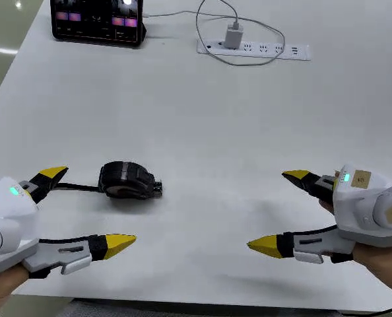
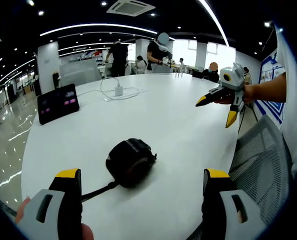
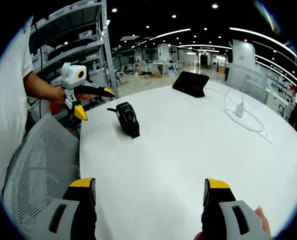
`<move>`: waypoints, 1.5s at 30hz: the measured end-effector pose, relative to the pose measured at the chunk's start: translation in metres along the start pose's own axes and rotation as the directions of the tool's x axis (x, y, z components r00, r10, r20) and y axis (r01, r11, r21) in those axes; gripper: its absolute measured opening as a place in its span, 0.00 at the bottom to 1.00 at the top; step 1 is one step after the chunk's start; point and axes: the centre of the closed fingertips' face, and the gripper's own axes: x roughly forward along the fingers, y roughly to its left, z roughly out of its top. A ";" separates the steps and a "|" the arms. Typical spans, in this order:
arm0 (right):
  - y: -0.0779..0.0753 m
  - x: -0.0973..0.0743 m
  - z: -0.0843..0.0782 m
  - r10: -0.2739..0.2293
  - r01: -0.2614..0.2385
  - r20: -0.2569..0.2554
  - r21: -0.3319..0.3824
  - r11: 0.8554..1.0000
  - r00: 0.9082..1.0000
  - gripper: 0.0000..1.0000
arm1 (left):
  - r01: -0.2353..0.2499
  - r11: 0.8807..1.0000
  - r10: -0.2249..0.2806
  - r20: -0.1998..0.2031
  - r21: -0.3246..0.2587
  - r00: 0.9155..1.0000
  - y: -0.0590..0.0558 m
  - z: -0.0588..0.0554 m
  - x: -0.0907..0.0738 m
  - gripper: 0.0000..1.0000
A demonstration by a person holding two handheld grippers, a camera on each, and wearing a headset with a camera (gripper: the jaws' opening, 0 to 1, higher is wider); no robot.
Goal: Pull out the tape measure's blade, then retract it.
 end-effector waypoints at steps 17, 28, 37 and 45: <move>0.002 -0.021 -0.012 -0.026 0.026 -0.001 0.013 1.000 1.000 0.94 | 0.026 0.999 -0.026 -0.020 0.018 0.999 0.000 -0.006 -0.010 0.99; -0.002 -0.032 -0.017 -0.049 0.049 0.000 0.037 0.998 0.999 0.97 | 0.037 0.999 -0.037 -0.022 0.019 0.999 0.003 -0.008 -0.016 0.99; -0.005 -0.039 -0.017 -0.062 0.062 0.002 0.041 0.997 0.998 0.98 | 0.047 0.999 -0.046 -0.022 0.016 0.999 0.003 -0.009 -0.021 0.99; -0.004 -0.044 -0.020 -0.066 0.066 -0.003 0.039 0.997 0.998 0.99 | 0.066 0.997 -0.065 -0.036 0.032 0.997 0.003 -0.010 -0.022 0.99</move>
